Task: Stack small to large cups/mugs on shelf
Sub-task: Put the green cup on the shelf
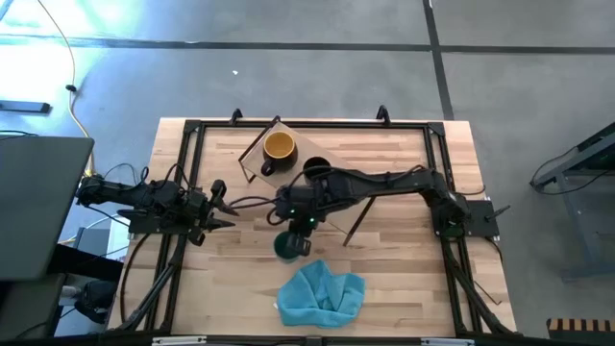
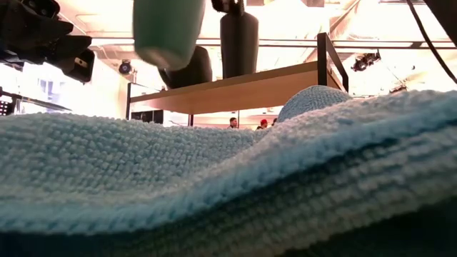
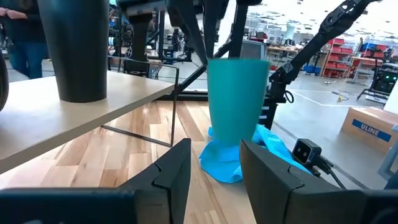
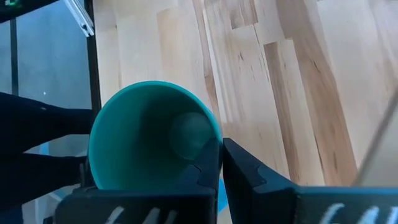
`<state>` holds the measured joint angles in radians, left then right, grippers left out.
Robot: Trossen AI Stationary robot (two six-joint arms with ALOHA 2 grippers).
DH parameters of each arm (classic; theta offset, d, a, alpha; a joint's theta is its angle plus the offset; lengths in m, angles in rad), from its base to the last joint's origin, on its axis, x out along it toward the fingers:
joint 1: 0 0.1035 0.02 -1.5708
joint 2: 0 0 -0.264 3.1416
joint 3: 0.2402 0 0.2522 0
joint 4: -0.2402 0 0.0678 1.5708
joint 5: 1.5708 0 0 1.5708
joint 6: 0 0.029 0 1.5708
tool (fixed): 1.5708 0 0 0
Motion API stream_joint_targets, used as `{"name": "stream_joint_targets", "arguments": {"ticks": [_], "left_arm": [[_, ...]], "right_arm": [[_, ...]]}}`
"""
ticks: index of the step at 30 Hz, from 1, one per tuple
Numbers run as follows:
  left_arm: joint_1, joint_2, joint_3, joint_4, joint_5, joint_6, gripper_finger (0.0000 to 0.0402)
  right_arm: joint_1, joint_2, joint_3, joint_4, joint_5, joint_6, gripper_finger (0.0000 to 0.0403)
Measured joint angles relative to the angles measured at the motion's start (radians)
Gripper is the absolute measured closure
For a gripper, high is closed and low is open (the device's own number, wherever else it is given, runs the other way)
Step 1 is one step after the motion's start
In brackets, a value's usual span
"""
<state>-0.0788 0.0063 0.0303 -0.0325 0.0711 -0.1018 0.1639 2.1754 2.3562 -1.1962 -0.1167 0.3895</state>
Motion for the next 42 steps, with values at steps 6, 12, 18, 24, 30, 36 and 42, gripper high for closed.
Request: {"name": "stream_joint_targets", "arguments": {"ticks": [6,12,18,24,30,36,42], "left_arm": [[0.0,0.0,0.0,0.001,0.0,-0.01,0.0277],[0.0,0.0,0.0,0.001,0.0,-0.012,0.0277],[0.0,0.0,0.0,0.001,0.0,-0.014,0.0277],[0.0,0.0,0.0,0.001,0.0,-0.014,0.0277],[0.0,0.0,0.0,0.001,0.0,-0.014,0.0277],[0.0,0.0,0.0,0.001,0.0,-0.014,0.0277],[0.0,0.0,0.0,0.001,0.0,-0.012,0.0277]], "right_arm": [[0.002,-0.051,0.0,-0.05,0.022,0.017,0.0403],[0.003,-0.088,0.0,-0.129,0.039,0.039,0.0403],[0.003,-0.11,0.0,-0.188,0.061,0.049,0.0403],[0.002,-0.134,0.0,-0.217,0.084,0.059,0.0403],[0.002,-0.145,0.0,-0.271,0.09,0.082,0.0403],[0.001,-0.145,0.0,-0.3,0.09,0.094,0.0403],[0.0,-0.157,0.0,-0.329,0.11,0.129,0.0403]]}}
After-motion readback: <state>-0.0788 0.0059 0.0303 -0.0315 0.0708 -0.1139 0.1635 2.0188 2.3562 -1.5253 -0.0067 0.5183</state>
